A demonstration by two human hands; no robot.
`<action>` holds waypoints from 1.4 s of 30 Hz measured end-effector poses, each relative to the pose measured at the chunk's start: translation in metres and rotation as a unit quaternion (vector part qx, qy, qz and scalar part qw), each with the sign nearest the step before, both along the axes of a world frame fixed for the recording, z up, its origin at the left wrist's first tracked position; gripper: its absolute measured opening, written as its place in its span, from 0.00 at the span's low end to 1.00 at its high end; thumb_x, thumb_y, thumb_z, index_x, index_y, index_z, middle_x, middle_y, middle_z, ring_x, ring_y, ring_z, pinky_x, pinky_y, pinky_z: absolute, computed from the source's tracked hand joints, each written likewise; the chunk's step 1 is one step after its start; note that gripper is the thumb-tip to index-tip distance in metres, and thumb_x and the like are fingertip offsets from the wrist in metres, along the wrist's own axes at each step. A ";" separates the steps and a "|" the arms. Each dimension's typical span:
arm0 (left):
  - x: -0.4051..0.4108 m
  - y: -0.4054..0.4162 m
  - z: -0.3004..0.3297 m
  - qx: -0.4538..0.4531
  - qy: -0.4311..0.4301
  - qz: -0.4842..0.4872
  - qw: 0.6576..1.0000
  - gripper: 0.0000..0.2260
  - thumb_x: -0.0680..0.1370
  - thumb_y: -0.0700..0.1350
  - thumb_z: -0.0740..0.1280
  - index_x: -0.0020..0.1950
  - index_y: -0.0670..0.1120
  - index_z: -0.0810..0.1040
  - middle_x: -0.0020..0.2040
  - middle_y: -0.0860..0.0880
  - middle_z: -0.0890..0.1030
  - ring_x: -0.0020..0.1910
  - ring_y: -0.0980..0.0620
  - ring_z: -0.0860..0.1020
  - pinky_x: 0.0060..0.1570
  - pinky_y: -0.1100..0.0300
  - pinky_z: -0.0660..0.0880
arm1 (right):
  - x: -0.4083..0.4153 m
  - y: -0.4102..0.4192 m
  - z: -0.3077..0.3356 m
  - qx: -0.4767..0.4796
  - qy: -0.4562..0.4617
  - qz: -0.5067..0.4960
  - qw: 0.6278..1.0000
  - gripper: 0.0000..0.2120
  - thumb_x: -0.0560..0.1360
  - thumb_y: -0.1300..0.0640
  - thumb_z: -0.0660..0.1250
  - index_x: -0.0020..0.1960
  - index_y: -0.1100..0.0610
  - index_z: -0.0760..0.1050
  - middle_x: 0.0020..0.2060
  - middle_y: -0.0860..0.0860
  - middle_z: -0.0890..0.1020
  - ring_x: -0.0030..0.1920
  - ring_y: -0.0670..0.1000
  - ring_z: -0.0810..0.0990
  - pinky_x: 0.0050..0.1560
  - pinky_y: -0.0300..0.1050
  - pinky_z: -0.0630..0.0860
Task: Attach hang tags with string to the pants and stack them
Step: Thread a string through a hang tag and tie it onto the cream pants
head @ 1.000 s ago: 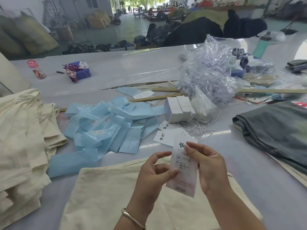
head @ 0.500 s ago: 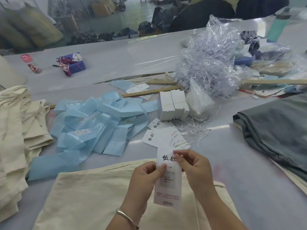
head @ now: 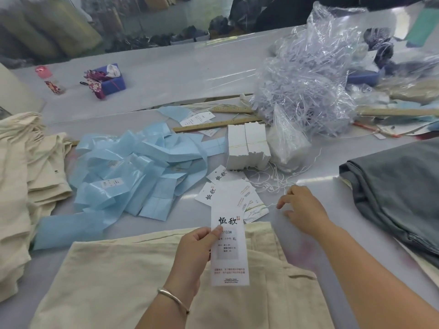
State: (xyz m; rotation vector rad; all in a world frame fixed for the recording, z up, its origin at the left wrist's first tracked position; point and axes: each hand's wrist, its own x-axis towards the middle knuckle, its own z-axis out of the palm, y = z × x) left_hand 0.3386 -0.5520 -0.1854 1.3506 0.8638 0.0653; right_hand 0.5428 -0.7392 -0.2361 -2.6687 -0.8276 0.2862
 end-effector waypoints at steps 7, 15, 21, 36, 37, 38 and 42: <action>-0.009 0.008 0.012 0.001 -0.013 0.007 1.000 0.09 0.76 0.46 0.71 0.42 0.41 0.82 0.39 0.45 0.84 0.35 0.51 0.78 0.43 0.56 0.72 | 0.009 0.016 0.015 -0.098 0.008 0.030 0.995 0.04 0.77 0.58 0.65 0.50 0.56 0.78 0.52 0.51 0.72 0.60 0.52 0.67 0.56 0.46 0.71; -0.032 0.029 0.022 -0.034 -0.040 0.008 0.999 0.06 0.73 0.36 0.72 0.49 0.41 0.82 0.45 0.41 0.85 0.39 0.45 0.81 0.44 0.50 0.79 | -0.050 0.031 0.080 0.420 0.116 -0.117 0.892 0.06 0.79 0.65 0.62 0.45 0.56 0.73 0.41 0.53 0.82 0.34 0.49 0.72 0.36 0.41 0.69; -0.058 0.042 0.041 -0.015 -0.086 -0.024 0.996 0.16 0.70 0.32 0.72 0.55 0.44 0.79 0.45 0.43 0.85 0.41 0.46 0.82 0.41 0.53 0.78 | -0.127 0.061 0.144 0.548 0.183 -0.029 0.816 0.08 0.75 0.72 0.63 0.43 0.61 0.73 0.32 0.56 0.82 0.27 0.49 0.72 0.28 0.37 0.69; -0.138 0.060 0.084 0.191 -0.213 -0.148 0.947 0.04 0.75 0.42 0.73 0.45 0.51 0.83 0.41 0.48 0.85 0.42 0.46 0.83 0.44 0.49 0.80 | -0.279 0.117 0.142 0.500 0.167 -0.045 0.849 0.11 0.73 0.72 0.64 0.49 0.58 0.72 0.28 0.52 0.78 0.28 0.46 0.73 0.33 0.41 0.71; -0.141 0.060 0.085 0.208 -0.218 -0.157 0.941 0.04 0.76 0.43 0.71 0.45 0.52 0.83 0.41 0.49 0.84 0.42 0.47 0.83 0.44 0.49 0.80 | -0.282 0.118 0.142 0.497 0.155 -0.050 0.852 0.11 0.73 0.71 0.64 0.49 0.58 0.72 0.28 0.51 0.78 0.28 0.47 0.74 0.33 0.43 0.71; -0.144 0.059 0.086 0.225 -0.221 -0.165 0.935 0.06 0.77 0.42 0.69 0.44 0.52 0.83 0.40 0.50 0.84 0.42 0.48 0.83 0.44 0.48 0.80 | -0.284 0.119 0.142 0.493 0.142 -0.055 0.857 0.11 0.73 0.71 0.64 0.49 0.57 0.71 0.27 0.51 0.78 0.28 0.48 0.74 0.34 0.45 0.72; -0.154 0.061 0.088 0.270 -0.233 -0.190 0.914 0.10 0.79 0.41 0.67 0.43 0.54 0.83 0.40 0.53 0.84 0.40 0.52 0.82 0.42 0.53 0.78 | -0.294 0.123 0.142 0.481 0.109 -0.079 0.866 0.12 0.71 0.71 0.63 0.48 0.55 0.71 0.26 0.50 0.78 0.28 0.47 0.75 0.34 0.43 0.72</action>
